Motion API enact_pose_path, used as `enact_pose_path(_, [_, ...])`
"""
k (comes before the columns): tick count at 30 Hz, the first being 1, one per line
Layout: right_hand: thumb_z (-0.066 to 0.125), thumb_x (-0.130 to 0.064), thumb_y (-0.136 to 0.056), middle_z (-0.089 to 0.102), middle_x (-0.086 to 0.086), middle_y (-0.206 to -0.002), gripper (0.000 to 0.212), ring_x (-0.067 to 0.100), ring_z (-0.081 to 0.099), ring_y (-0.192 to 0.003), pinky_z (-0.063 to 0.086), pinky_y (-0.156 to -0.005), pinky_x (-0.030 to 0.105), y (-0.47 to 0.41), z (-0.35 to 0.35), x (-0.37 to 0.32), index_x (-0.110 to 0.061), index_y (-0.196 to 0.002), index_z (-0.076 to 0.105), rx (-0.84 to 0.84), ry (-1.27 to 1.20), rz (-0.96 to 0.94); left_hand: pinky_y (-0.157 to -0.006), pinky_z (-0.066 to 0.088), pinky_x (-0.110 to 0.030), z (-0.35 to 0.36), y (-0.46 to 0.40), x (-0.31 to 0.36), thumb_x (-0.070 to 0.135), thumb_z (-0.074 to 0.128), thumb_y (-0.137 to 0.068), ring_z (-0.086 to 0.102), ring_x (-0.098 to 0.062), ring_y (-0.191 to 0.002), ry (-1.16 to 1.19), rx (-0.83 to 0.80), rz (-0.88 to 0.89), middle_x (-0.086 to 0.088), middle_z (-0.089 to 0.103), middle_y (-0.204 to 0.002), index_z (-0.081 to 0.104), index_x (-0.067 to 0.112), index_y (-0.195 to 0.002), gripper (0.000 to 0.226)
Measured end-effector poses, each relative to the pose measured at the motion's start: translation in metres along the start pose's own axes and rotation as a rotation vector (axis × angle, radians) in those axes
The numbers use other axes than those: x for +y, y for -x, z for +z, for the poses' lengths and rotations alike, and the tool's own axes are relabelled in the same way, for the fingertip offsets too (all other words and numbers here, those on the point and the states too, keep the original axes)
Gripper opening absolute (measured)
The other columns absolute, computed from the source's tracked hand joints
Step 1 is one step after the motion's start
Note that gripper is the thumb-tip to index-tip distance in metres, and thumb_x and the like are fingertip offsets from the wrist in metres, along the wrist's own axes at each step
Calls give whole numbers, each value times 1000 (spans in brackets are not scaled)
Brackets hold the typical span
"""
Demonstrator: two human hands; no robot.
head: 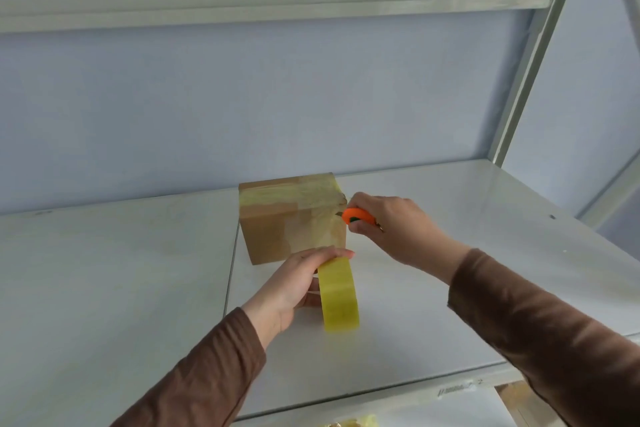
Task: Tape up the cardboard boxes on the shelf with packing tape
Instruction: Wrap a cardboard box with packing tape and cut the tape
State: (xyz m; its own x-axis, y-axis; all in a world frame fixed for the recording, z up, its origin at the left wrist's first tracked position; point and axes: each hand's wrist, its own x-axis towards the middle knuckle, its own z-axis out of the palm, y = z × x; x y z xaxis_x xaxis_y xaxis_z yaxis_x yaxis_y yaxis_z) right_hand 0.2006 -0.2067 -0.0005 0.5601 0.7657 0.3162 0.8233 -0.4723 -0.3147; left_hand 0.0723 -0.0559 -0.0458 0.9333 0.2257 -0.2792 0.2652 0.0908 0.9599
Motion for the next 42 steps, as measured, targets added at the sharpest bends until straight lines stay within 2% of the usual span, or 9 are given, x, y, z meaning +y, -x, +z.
enact_pose_path(6, [54, -36, -103, 65, -6, -97, 16, 17, 57, -93, 51, -72, 38, -16, 18, 1, -22, -112, 58, 49, 265, -289, -83, 55, -38, 0, -5, -2, 47, 68, -90, 69, -29, -92, 7, 4, -17, -20, 68, -125, 81, 29, -108, 29])
enact_pose_path(12, [51, -34, -106, 65, -2, -109, 19, 21, 60, -108, 46, -79, 34, -18, 22, 26, -24, -122, 54, -157, 559, -136, -102, 49, -57, -6, -11, -5, 38, 53, -102, 68, -36, -98, -5, 3, -57, -22, 71, -118, 82, 23, -106, 33])
enact_pose_path(16, [58, -23, -100, 61, -7, -99, 15, 26, 60, -83, 45, -67, 38, -15, 13, 27, -25, -109, 46, 111, 79, -100, -93, 48, -46, -10, -13, -2, 41, 56, -100, 65, -35, -99, -15, -8, -71, -21, 71, -117, 82, 24, -106, 32])
enact_pose_path(19, [65, -25, -97, 59, -7, -109, 25, 16, 57, -87, 43, -73, 31, -27, 21, 11, -24, -121, 58, 246, -180, -53, -87, 50, -39, -7, -16, 2, 39, 59, -98, 66, -29, -95, -44, -29, -79, -16, 74, -114, 83, 23, -105, 29])
enact_pose_path(23, [70, -36, -95, 57, -4, -105, 32, 19, 59, -88, 48, -79, 34, -36, 44, 8, -24, -124, 66, 186, -202, 80, -82, 53, -34, -14, -14, 6, 35, 53, -101, 71, -21, -92, -127, -77, -153, -14, 77, -110, 83, 19, -104, 34])
enact_pose_path(28, [71, -27, -93, 53, -3, -104, 36, 22, 57, -89, 50, -69, 36, -32, 63, 13, -23, -127, 62, 277, -50, 22, -106, 49, -50, -33, -8, 2, 29, 50, -104, 70, -27, -98, -109, -171, -222, -21, 74, -117, 80, 11, -111, 36])
enact_pose_path(32, [75, -28, -88, 48, -3, -107, 46, 22, 53, -99, 52, -72, 37, -27, 73, 15, -24, -130, 57, 255, -17, 11, -103, 51, -50, -36, 3, -4, 31, 50, -104, 73, -20, -86, -123, -156, -160, -16, 76, -115, 80, 16, -112, 35])
enact_pose_path(37, [69, -60, -87, 48, -6, -100, 43, 16, 50, -91, 47, -65, 32, -37, 74, -3, -27, -112, 60, 379, -87, 125, -105, 50, -53, -39, 12, -4, 35, 50, -105, 73, -23, -105, -194, -142, -91, -5, 77, -114, 81, 26, -112, 33])
enact_pose_path(42, [80, -37, -83, 47, 2, -111, 52, 23, 49, -100, 54, -67, 39, -24, 82, -7, -20, -125, 55, 355, 145, 66, -72, 48, -26, -45, 17, -3, 48, 54, -102, 65, -12, -86, -333, -119, 17, 2, 73, -97, 79, 40, -112, 28])
